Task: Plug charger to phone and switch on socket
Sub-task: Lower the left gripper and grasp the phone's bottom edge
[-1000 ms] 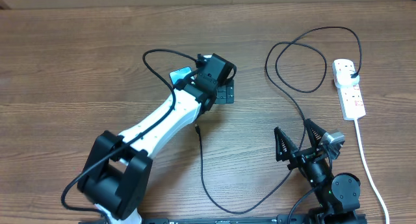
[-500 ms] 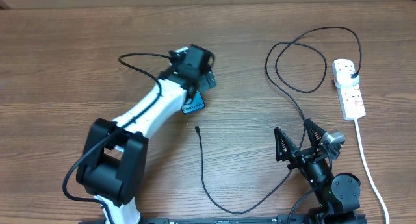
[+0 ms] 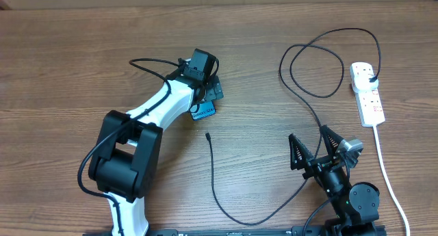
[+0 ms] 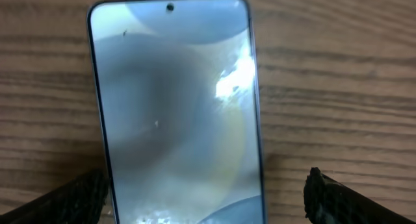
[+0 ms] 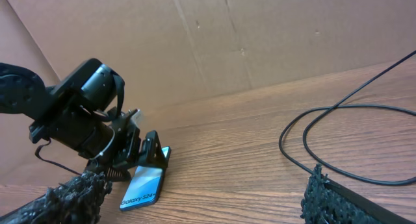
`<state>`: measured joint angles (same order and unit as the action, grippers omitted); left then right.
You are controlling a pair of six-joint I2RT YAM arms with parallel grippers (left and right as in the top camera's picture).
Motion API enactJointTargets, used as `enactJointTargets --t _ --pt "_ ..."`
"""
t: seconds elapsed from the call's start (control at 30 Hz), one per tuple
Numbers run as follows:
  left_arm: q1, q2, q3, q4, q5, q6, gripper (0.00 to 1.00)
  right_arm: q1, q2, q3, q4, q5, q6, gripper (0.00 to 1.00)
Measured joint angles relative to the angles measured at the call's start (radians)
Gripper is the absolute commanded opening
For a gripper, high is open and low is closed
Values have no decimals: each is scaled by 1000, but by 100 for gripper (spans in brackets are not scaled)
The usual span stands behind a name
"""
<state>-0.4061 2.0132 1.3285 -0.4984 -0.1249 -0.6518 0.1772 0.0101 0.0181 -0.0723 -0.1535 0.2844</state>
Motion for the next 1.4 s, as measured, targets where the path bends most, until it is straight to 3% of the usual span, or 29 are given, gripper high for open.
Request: enactJointTargets --t 0.57,0.8,0.93,1.4 --pt "0 40 30 -41 -6 -29 98 0 0 0 0 0 0 100" --pt "9 84 122 -243 2 -51 95 0 0 0 0 0 0 100" --pt "10 93 137 -275 2 -47 93 0 0 0 0 0 0 100" --pt "14 100 146 -256 14 79 86 0 0 0 0 0 0 100"
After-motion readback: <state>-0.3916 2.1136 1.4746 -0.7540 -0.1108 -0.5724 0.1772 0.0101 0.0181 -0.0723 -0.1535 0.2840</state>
